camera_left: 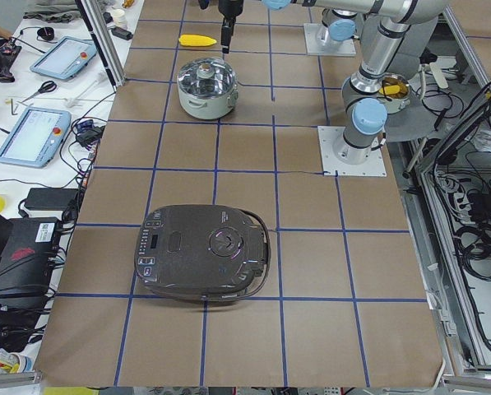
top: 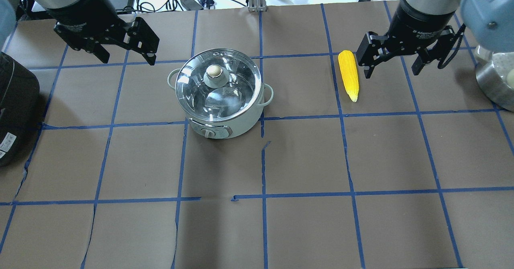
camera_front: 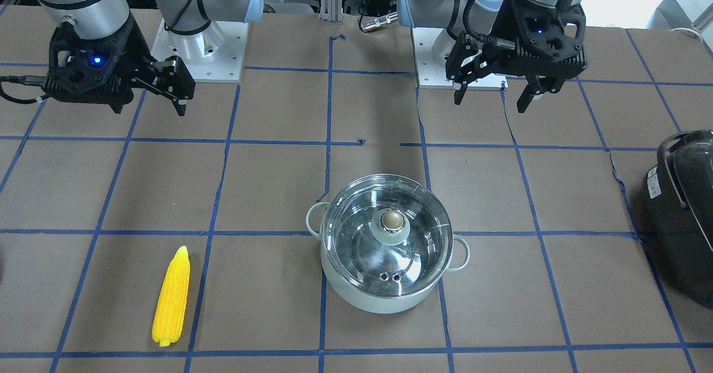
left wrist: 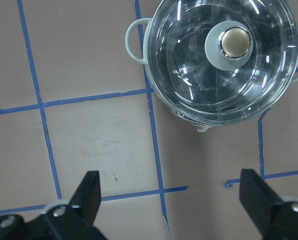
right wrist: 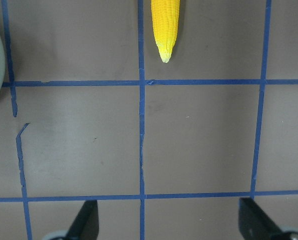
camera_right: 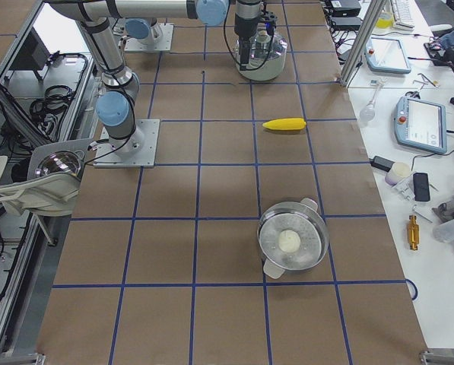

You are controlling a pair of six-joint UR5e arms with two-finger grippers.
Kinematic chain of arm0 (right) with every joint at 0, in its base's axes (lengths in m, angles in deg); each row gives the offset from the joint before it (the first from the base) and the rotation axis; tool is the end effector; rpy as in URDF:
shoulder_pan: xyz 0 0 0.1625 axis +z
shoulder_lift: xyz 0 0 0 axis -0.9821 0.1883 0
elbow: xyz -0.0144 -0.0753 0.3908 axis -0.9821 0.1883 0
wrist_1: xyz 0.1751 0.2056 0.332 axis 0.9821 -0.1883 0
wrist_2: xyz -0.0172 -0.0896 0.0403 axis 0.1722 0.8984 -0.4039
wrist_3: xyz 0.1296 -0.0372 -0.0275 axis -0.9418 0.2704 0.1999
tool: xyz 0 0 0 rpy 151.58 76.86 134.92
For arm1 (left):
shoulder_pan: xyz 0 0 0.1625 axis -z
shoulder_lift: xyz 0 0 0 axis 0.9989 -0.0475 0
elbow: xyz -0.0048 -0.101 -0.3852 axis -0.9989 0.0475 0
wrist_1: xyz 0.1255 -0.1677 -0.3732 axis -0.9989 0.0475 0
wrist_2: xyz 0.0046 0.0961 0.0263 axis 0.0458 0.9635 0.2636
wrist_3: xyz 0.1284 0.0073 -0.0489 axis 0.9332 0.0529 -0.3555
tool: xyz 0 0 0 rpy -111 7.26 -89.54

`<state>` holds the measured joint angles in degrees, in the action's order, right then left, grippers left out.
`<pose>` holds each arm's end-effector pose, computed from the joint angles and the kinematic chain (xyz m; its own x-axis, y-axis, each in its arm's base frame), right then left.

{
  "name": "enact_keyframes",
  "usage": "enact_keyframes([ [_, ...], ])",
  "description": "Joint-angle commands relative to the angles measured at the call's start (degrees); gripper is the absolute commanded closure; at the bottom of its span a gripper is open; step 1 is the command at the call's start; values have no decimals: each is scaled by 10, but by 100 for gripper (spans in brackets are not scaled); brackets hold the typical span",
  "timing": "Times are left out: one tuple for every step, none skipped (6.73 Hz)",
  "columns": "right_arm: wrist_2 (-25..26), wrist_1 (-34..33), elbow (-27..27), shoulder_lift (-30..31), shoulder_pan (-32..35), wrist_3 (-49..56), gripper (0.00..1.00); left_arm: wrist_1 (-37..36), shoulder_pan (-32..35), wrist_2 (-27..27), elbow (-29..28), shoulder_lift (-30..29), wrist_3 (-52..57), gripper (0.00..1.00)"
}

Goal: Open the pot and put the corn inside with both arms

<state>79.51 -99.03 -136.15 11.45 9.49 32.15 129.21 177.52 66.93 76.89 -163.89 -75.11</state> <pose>0.1162 -0.5024 0.4242 -0.9993 -0.0030 0.0364 -0.0018 0.9994 0.0332 -0.1390 -0.5063 0.4741 -0.9932 0.1155 0.0150 0.1135 0.9890 -0.0945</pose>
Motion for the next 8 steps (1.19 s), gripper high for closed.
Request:
enact_keyframes([
  [1, 0, 0, 0, 0, 0, 0, -1, 0, -1, -1, 0, 0, 0],
  [1, 0, 0, 0, 0, 0, 0, -1, 0, 0, 0, 0, 0, 0],
  [1, 0, 0, 0, 0, -1, 0, 0, 1, 0, 0, 0, 0, 0],
  [1, 0, -1, 0, 0, -1, 0, 4, 1, 4, 2, 4, 0, 0],
  [1, 0, -1, -1, 0, -1, 0, 8, 1, 3, 1, 5, 0, 0],
  [1, 0, -1, -1, 0, -1, 0, 8, 0, 3, 2, 4, 0, 0],
  [1, 0, -1, -1, 0, -1, 0, 7, -1, 0, 2, 4, 0, 0],
  [1, 0, -1, 0, 0, 0, 0, 5, 0, 0, 2, 4, 0, 0],
])
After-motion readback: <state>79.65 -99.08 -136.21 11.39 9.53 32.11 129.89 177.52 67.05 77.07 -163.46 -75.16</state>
